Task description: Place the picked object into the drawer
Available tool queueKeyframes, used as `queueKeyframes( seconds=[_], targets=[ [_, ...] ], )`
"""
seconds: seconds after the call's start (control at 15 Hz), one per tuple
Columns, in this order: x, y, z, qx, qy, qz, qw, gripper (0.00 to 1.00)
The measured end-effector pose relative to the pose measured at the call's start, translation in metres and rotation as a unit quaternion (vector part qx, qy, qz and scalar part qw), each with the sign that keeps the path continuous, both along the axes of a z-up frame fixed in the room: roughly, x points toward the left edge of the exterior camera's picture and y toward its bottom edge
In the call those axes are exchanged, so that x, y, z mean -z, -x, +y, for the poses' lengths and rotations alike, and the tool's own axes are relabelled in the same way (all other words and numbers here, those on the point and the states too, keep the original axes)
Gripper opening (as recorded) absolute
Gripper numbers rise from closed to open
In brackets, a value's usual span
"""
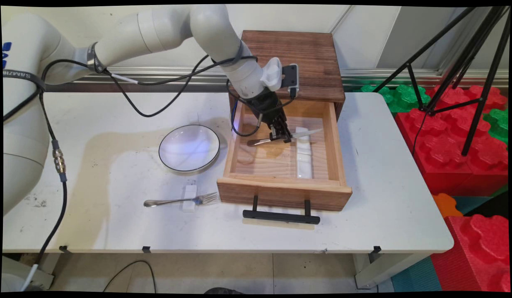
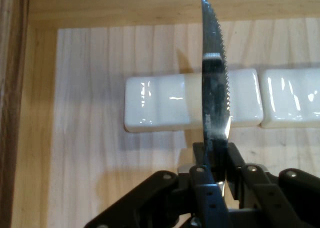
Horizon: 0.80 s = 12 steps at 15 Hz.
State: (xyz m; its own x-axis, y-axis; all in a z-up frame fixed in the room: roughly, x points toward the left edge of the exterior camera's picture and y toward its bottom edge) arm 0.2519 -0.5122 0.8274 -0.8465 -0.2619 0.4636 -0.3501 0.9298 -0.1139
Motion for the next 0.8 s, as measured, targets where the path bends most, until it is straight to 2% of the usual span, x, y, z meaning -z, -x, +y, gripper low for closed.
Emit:
queueKeyframes(
  seconds=[0.33, 0.4, 0.8],
  targets=[
    [0.013, 0.005, -0.006, 0.0, 0.0, 0.001, 1.0, 0.0],
    [0.014, 0.006, -0.007, 0.0, -0.001, 0.001, 1.0, 1.0],
    [0.016, 0.006, -0.009, -0.008, 0.007, 0.006, 0.9999, 1.0]
  ],
)
